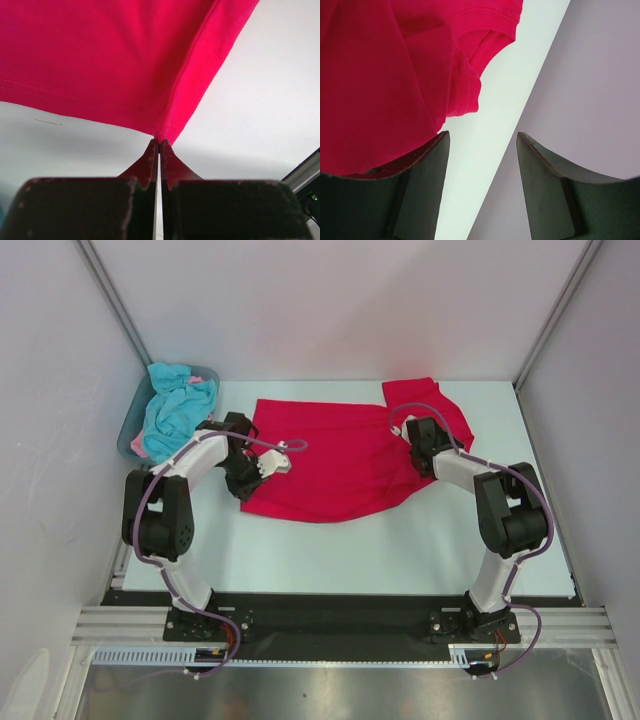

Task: Fold and stack the t-shirts
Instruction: Fold the tshirt

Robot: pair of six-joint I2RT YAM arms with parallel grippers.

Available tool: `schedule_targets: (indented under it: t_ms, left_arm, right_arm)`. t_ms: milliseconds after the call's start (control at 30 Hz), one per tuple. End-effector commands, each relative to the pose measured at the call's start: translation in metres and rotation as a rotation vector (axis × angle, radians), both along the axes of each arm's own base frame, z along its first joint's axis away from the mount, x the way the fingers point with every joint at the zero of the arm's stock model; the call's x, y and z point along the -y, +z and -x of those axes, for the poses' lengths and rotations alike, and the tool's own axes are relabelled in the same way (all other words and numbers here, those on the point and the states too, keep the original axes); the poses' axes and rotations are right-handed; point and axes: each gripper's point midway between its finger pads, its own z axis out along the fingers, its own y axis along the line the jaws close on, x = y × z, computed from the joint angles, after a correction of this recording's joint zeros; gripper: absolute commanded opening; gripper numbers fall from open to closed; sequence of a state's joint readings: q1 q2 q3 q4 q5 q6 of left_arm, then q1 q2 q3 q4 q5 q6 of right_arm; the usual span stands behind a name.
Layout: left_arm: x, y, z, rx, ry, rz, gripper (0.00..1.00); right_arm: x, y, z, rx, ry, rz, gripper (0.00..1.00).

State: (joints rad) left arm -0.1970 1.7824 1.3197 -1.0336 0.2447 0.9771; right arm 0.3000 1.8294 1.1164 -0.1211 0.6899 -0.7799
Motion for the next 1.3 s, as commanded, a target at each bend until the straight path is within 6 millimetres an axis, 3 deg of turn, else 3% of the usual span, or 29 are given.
schedule_targets:
  t_ms: [0, 233, 500, 667, 733, 900, 1067, 1133, 1167, 1200, 1267]
  left_arm:
    - [0.010, 0.009, -0.003, 0.028, -0.022, 0.041, 0.00]
    - [0.010, 0.009, -0.004, 0.027, -0.019, 0.040, 0.00]
    - [-0.018, 0.017, -0.024, 0.114, 0.092, -0.003, 0.00]
    - [-0.029, 0.017, -0.031, 0.166, 0.144, -0.029, 0.00]
    - [-0.029, 0.015, -0.034, 0.170, 0.154, -0.030, 0.00]
    - [-0.024, 0.017, -0.040, 0.172, 0.172, -0.011, 0.00]
    - [-0.022, 0.018, -0.044, 0.177, 0.175, -0.003, 0.01]
    - [-0.023, 0.016, -0.044, 0.178, 0.178, -0.007, 0.01]
    - [-0.023, 0.016, -0.043, 0.179, 0.178, -0.005, 0.00]
    - [-0.023, 0.016, -0.044, 0.191, 0.180, -0.005, 0.00]
    - [-0.023, 0.017, -0.045, 0.203, 0.189, -0.004, 0.00]
  right_arm:
    - [-0.001, 0.009, -0.005, 0.048, -0.011, -0.007, 0.61]
    - [0.001, 0.008, -0.005, 0.042, -0.014, -0.001, 0.61]
    - [0.017, 0.002, 0.000, 0.015, -0.041, 0.004, 0.63]
    - [-0.003, 0.000, 0.013, -0.054, 0.045, -0.080, 0.66]
    - [-0.019, 0.009, 0.016, -0.048, 0.104, -0.101, 0.66]
    - [-0.033, 0.014, 0.020, -0.051, 0.188, 0.012, 0.65]
    - [-0.041, 0.029, -0.001, 0.044, 0.186, 0.029, 0.64]
    - [-0.040, 0.045, -0.017, 0.120, 0.123, -0.020, 0.63]
    - [-0.035, 0.040, -0.024, 0.126, 0.088, -0.027, 0.61]
    - [-0.038, 0.057, -0.038, 0.206, 0.040, -0.082, 0.60]
    - [-0.032, 0.065, -0.051, 0.267, -0.037, -0.113, 0.58]
